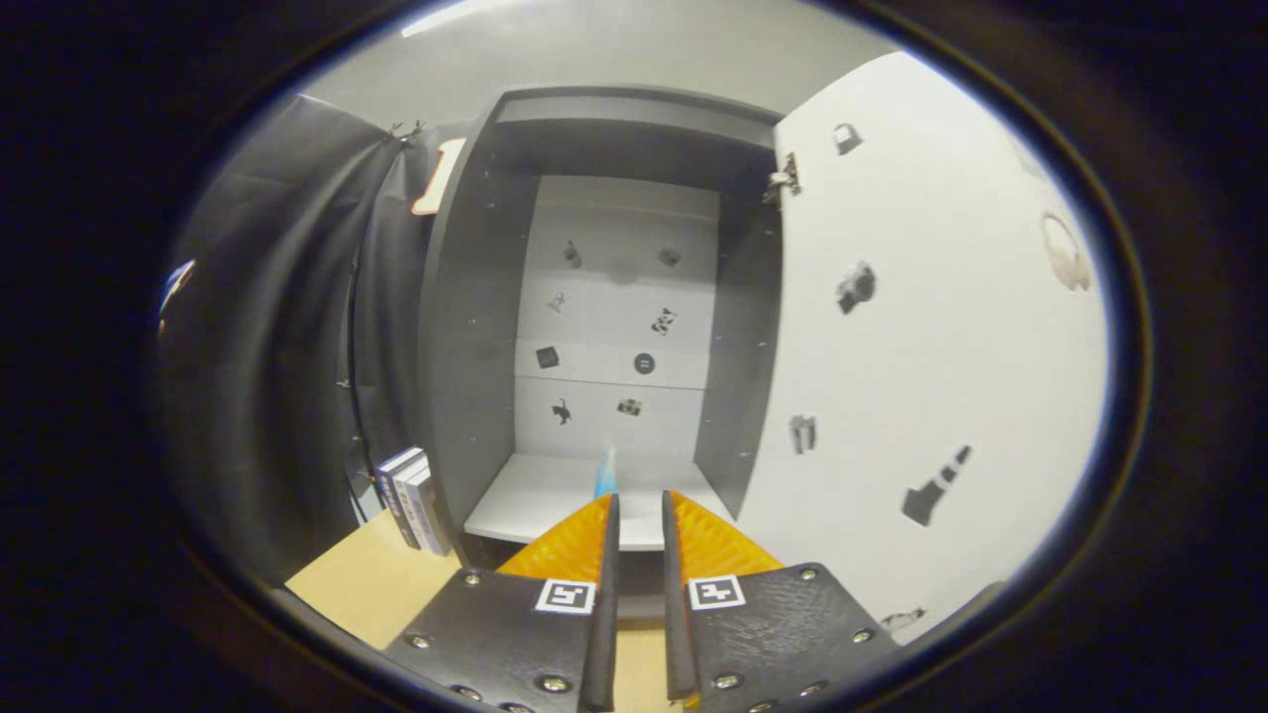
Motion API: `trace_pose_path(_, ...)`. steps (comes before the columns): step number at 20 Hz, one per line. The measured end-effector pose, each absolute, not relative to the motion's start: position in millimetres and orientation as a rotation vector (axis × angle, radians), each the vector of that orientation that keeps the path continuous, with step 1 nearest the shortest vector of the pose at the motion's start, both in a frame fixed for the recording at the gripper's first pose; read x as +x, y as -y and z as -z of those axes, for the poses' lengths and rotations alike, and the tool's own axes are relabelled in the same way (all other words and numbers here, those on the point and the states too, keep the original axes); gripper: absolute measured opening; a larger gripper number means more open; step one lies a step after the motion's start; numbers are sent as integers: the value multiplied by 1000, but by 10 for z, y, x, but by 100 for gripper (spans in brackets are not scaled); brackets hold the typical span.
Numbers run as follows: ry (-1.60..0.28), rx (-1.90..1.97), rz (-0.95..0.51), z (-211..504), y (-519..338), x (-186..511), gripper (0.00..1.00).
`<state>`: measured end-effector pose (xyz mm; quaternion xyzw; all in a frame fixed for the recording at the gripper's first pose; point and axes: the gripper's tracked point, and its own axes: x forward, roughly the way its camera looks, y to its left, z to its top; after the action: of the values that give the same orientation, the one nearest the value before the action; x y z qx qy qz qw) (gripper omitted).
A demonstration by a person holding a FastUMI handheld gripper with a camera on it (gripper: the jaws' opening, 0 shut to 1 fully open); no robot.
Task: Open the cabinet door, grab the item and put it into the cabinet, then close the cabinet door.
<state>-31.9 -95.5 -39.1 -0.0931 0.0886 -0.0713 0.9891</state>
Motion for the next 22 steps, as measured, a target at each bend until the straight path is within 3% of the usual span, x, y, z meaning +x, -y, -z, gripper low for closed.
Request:
trace_pose_path(12,-137,-163,618,61,2177,-2104,22)
trace_pose_path(17,-122,-156,778,18,2684,-2522,22)
trace_pose_path(18,-126,-158,805,14,2779,-2568,25)
trace_pose_path(19,-125,-171,839,-7,2880,-2621,35)
trace_pose_path(20,-122,-185,867,-25,2977,-2654,35)
trace_pose_path(22,-121,-181,895,-28,3075,-2627,55)
